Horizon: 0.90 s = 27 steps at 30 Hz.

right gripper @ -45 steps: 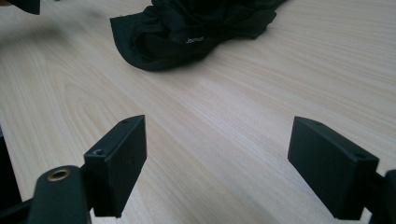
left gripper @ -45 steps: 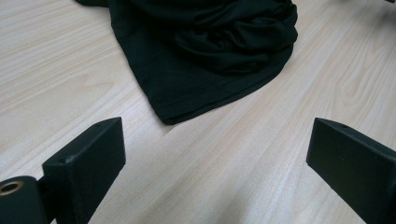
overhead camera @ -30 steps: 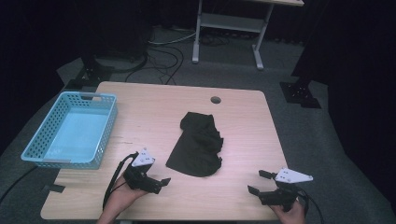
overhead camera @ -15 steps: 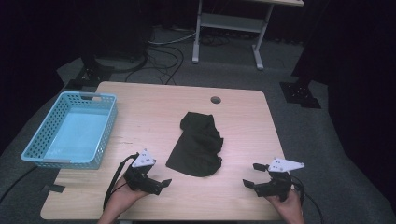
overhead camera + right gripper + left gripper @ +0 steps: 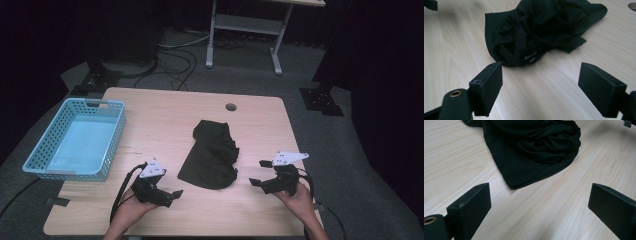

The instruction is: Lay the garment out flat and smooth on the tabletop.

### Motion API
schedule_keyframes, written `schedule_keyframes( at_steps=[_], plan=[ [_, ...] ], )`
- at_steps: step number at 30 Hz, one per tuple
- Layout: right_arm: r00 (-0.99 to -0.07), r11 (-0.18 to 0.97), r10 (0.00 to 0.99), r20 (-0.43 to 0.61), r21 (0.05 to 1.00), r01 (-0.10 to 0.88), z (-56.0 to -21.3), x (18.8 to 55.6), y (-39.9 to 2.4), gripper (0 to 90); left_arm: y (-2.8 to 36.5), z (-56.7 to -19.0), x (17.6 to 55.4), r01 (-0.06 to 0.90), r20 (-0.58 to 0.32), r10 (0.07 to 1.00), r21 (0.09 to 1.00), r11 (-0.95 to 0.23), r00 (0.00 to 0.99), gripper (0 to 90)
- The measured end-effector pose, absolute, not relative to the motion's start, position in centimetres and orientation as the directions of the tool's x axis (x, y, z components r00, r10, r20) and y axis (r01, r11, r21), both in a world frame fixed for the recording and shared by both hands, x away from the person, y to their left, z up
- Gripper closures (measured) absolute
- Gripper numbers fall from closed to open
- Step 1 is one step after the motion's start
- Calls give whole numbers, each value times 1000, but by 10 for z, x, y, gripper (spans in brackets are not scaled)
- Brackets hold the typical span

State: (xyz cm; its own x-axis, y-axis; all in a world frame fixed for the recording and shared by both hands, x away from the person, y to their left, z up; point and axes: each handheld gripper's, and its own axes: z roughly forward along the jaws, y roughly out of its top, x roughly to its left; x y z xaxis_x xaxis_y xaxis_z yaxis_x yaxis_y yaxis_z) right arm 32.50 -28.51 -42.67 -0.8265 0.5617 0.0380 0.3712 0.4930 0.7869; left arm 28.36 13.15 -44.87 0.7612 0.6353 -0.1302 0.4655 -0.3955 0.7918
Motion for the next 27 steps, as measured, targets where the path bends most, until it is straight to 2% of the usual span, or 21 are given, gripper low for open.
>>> schedule_keyframes(
  at_steps=[8, 21, 27],
  plan=[
    [-854, 535, 521, 10, 775, 336, -419, 350, -257, 193, 131, -449, 285, 469, -138, 632, 791, -393, 763, 36],
    [-863, 554, 505, 14, 762, 337, -418, 383, -223, 193, 134, -448, 286, 467, -136, 637, 794, -388, 759, 36],
    [-870, 593, 493, 27, 721, 358, -424, 396, -202, 193, 134, -445, 284, 458, -127, 635, 799, -390, 762, 36]
  ],
)
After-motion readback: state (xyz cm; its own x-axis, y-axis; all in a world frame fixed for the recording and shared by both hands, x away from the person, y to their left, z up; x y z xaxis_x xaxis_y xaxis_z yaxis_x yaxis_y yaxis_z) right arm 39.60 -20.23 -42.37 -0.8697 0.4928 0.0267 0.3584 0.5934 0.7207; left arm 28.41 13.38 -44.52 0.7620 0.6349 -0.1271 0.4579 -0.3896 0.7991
